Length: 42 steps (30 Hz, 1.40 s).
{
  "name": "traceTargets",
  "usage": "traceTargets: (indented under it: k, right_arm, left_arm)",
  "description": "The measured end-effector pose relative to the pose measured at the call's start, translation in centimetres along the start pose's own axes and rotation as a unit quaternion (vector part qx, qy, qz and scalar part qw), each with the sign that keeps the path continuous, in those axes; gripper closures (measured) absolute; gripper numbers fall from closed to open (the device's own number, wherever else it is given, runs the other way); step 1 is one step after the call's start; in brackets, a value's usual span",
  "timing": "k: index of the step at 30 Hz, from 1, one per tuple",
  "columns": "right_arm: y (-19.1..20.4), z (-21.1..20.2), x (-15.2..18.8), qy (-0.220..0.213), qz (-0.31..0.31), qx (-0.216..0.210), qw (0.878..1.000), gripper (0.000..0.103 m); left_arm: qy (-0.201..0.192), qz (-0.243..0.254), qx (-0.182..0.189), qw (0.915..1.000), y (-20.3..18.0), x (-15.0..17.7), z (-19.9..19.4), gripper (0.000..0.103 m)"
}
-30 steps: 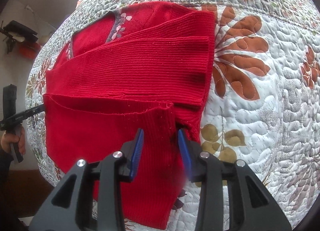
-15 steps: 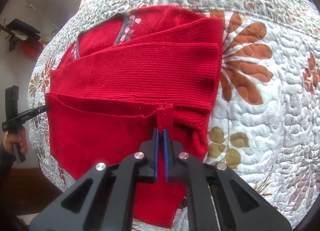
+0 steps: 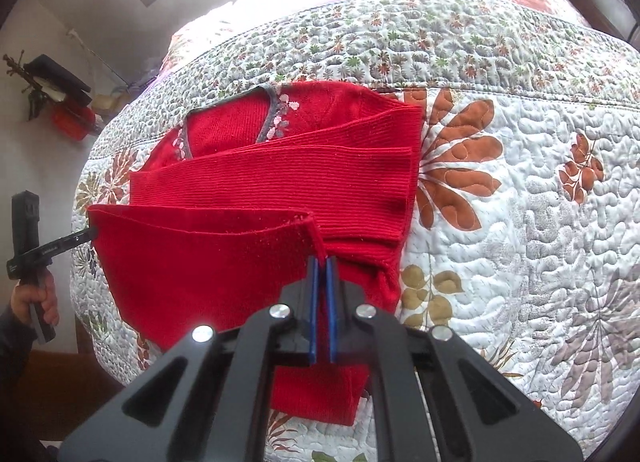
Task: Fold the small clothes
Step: 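Grasp the folded hem edge with both grippers and lift it, then fold the hem edge over the collar with both grippers and release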
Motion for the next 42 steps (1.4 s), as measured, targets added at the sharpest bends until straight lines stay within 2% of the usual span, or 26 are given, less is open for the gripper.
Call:
traceTargets:
  k: [3,8,13,20,29,42]
  right_arm:
    - [0.3,-0.1,-0.3,-0.006,0.0,0.0,1.0,0.1]
    - [0.7,-1.3,-1.9,-0.032,0.0,-0.001,0.999,0.1]
    - [0.7,-2.5,-5.4,-0.063,-0.004,-0.002,0.998,0.1]
    - [0.2,-1.9,-10.3,-0.083,-0.011,0.003,0.996,0.1]
    - [-1.0,1.1,-14.2,-0.077,-0.005,0.006,0.997,0.101]
    - [-2.8,5.3,-15.5,-0.053,0.002,0.012,0.999,0.101]
  left_arm:
    - [-0.007,0.001,0.0,1.0,0.0,-0.1,-0.3,0.1]
    - [-0.037,0.01,0.007,0.9993,-0.9,-2.0,-1.9,0.1]
    - [-0.062,0.025,0.011,0.9977,-1.6,-5.9,-2.8,0.1]
    - [-0.077,0.028,0.013,0.9966,-1.4,-11.4,-1.5,0.1]
    - [-0.064,0.026,0.013,0.9975,-0.5,-14.9,1.4,0.1]
    - [-0.022,0.016,0.01,0.9996,2.2,-16.1,6.4,0.1]
Point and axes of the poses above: each gripper's, at about its wrist camera, not at the fingertips, and z roughly the way its jaws point, y to its left, x to its underside, the point moved 2 cm from there along z, roughly the way its jaws point, and after that the axes turned 1 degree about -x, right-handed, at the moved point
